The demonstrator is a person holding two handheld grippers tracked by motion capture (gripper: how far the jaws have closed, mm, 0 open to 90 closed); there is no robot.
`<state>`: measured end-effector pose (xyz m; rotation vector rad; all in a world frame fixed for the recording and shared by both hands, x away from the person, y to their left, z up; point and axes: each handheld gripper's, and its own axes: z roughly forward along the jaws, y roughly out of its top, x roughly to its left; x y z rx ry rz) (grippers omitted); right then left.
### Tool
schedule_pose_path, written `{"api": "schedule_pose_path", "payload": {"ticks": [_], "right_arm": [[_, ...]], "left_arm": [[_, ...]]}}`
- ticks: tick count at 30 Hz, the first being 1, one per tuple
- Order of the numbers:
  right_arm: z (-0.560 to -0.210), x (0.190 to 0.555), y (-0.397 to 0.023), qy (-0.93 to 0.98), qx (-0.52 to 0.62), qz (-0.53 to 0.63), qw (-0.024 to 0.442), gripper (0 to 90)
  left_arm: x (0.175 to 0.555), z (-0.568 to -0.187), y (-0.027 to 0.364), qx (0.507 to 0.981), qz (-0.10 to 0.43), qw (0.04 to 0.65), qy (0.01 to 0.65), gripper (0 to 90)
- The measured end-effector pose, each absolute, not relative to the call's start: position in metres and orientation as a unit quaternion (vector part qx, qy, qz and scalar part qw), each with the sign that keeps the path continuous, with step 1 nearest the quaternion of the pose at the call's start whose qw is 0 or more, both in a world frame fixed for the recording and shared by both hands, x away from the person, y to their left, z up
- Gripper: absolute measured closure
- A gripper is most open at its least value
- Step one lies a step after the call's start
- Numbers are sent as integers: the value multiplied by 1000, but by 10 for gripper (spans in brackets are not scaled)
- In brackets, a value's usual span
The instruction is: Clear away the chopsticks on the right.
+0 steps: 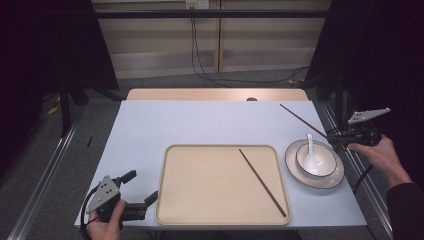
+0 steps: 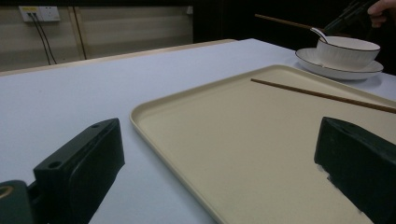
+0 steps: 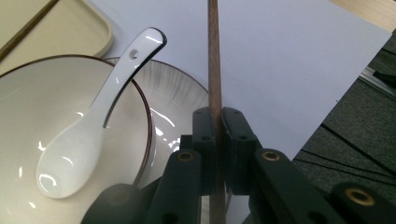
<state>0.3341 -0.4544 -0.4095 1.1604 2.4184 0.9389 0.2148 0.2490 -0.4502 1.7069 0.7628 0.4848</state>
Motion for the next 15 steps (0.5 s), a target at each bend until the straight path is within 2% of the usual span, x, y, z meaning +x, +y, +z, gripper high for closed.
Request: {"api": "schedule_pose_path", "payload": {"ticks": [15], "right_arm": [[-388, 321, -440, 813, 441, 354, 140, 850]], "left_arm": [[215, -450, 249, 726, 204, 570, 326, 16]]}}
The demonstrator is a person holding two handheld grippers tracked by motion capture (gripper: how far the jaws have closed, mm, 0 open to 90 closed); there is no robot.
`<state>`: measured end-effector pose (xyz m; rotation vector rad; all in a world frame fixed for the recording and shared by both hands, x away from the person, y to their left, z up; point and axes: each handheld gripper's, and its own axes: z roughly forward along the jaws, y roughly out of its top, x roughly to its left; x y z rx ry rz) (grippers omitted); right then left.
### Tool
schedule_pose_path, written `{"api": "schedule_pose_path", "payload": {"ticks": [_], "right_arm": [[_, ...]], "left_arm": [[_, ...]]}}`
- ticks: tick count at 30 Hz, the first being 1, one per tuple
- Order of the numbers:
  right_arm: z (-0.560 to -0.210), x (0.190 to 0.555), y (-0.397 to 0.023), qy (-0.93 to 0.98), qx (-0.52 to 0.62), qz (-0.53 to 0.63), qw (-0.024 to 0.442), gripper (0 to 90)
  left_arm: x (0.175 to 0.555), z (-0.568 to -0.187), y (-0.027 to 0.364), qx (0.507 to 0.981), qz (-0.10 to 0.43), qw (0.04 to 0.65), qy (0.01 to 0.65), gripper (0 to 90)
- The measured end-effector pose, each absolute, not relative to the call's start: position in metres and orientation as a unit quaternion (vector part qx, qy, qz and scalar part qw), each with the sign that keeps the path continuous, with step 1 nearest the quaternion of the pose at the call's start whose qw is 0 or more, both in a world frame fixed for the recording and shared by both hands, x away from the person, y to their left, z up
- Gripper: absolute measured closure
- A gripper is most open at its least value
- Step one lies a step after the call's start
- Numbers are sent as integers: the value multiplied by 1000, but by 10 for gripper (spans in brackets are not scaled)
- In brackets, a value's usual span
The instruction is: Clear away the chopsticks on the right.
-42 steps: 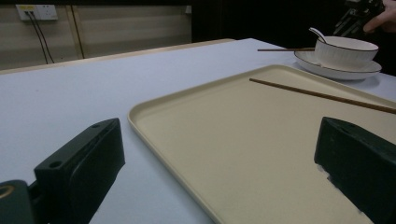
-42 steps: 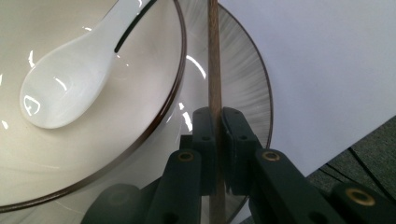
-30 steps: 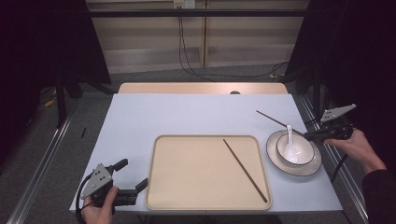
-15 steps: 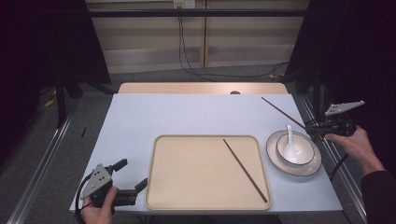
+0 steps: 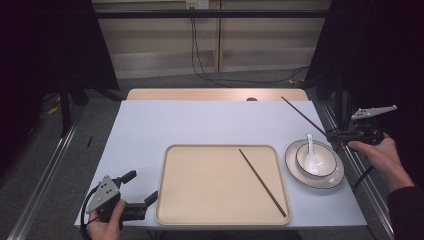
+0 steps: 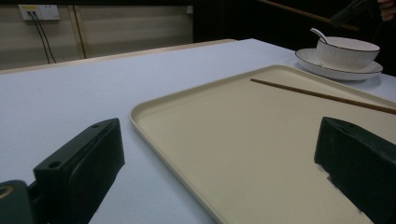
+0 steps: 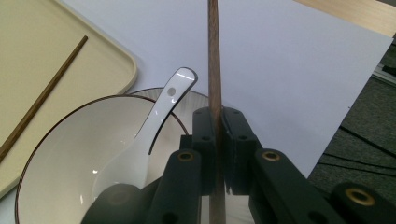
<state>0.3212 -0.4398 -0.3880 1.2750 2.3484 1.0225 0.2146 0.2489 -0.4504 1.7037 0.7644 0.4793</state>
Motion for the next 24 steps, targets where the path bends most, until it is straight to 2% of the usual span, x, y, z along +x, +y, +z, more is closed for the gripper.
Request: {"api": "schedule_pose_path", "payload": {"ticks": [11, 24], "right_arm": [[-375, 296, -420, 798, 449, 381, 128, 849], [-385, 262, -380, 774, 464, 424, 74, 850]], "left_arm": [[215, -451, 249, 724, 202, 571, 329, 16], [215, -451, 250, 722, 202, 573, 329, 17]]}}
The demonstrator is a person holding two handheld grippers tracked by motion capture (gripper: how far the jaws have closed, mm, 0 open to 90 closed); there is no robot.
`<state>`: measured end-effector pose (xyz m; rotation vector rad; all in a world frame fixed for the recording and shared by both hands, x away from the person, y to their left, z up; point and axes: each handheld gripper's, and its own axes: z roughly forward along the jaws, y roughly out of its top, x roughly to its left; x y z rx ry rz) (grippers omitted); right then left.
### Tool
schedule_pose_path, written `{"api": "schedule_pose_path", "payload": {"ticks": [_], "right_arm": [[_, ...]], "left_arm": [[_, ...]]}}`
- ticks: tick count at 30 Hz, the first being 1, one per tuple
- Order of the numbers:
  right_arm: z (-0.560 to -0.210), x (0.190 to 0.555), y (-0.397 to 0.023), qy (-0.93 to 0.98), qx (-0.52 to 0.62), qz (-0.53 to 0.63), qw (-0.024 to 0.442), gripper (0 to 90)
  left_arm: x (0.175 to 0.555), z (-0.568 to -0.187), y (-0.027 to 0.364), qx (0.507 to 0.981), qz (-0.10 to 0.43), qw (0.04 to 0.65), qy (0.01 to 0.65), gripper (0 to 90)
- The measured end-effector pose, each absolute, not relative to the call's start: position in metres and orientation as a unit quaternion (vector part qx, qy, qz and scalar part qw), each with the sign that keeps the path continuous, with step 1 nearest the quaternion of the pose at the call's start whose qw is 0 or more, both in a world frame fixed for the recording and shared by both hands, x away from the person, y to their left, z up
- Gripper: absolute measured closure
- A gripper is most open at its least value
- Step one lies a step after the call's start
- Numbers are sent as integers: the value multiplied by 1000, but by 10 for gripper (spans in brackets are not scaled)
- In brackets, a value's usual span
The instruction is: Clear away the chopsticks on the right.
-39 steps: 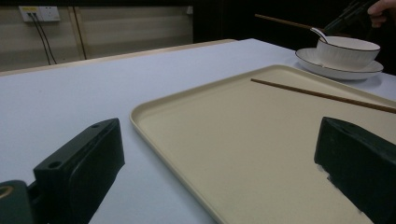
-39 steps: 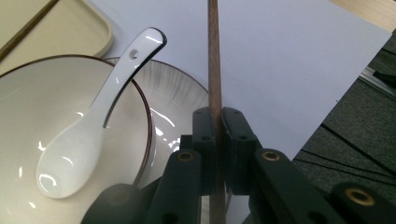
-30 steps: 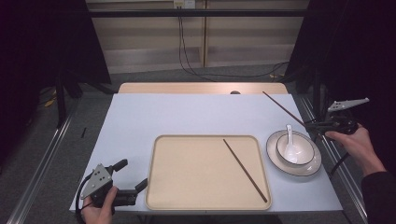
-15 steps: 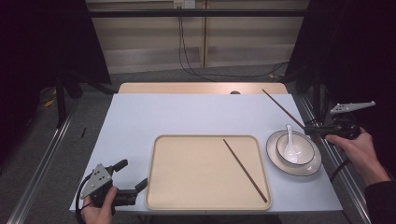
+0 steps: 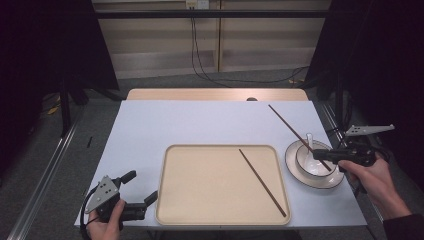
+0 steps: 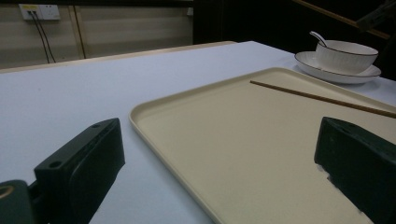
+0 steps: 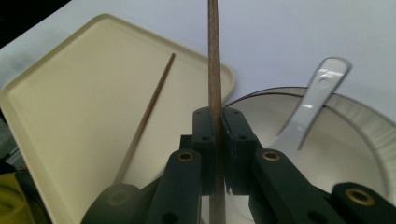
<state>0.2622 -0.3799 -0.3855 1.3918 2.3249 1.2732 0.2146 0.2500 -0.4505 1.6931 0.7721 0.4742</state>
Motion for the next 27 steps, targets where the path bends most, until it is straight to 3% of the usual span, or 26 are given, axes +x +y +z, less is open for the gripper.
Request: {"api": "schedule_pose_path", "payload": {"ticks": [13, 27], "right_arm": [[-406, 231, -333, 779, 461, 424, 9, 849], [-429, 216, -296, 736, 518, 436, 0, 849]], "left_arm": [[214, -450, 250, 723, 203, 573, 328, 18], [217, -450, 248, 724, 200, 575, 324, 18]]}}
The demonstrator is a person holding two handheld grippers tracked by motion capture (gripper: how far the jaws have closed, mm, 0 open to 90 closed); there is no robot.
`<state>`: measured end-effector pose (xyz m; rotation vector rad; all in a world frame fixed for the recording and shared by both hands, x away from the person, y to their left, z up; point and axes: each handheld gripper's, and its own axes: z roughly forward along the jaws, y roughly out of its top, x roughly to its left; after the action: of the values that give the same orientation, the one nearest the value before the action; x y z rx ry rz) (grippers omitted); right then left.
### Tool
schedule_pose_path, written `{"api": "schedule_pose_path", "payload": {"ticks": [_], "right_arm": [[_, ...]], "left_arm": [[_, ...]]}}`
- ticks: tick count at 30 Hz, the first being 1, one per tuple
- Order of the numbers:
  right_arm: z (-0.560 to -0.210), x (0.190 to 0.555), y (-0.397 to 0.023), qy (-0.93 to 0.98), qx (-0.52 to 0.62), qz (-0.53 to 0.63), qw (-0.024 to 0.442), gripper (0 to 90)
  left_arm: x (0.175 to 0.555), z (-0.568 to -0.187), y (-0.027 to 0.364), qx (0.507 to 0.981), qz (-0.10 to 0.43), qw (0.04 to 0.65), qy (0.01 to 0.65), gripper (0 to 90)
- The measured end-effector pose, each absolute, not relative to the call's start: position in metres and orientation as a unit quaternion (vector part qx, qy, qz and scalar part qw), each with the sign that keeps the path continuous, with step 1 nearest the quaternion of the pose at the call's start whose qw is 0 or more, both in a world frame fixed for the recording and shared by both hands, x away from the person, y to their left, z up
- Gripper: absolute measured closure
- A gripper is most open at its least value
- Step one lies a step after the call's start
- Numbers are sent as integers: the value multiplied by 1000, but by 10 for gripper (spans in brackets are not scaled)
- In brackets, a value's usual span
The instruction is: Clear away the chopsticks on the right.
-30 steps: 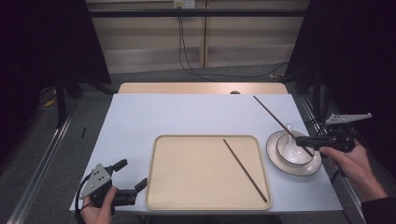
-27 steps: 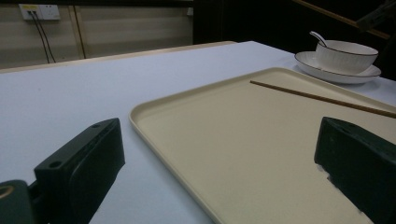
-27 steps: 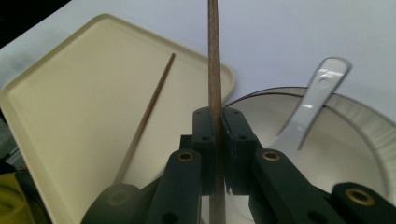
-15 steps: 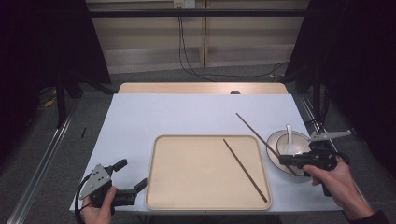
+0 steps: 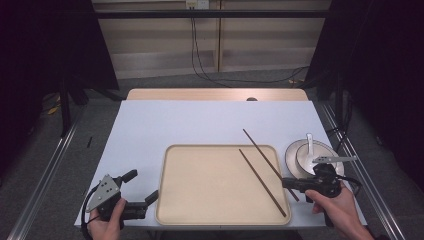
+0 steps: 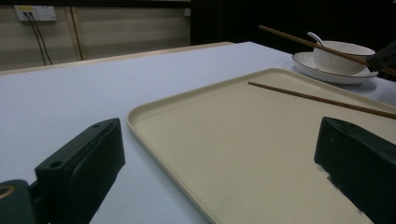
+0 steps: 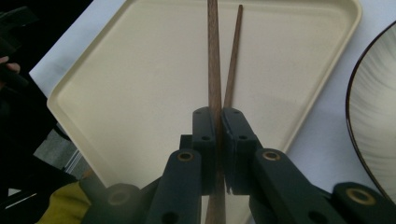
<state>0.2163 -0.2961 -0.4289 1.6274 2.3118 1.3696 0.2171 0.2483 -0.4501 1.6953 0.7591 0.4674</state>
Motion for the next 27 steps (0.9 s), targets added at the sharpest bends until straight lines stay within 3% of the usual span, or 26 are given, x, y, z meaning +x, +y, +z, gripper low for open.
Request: {"api": "schedule_pose_path", "payload": {"ticks": [4, 6, 27], "right_arm": [[-437, 213, -287, 727, 536, 429, -6, 849], [-443, 210, -284, 711, 551, 436, -44, 849], [-473, 207, -259, 725, 578, 371, -54, 840]], "left_arm": [[217, -450, 248, 724, 200, 575, 324, 18], [217, -450, 248, 724, 200, 576, 323, 18], [217, -450, 248, 723, 198, 576, 326, 17]]}}
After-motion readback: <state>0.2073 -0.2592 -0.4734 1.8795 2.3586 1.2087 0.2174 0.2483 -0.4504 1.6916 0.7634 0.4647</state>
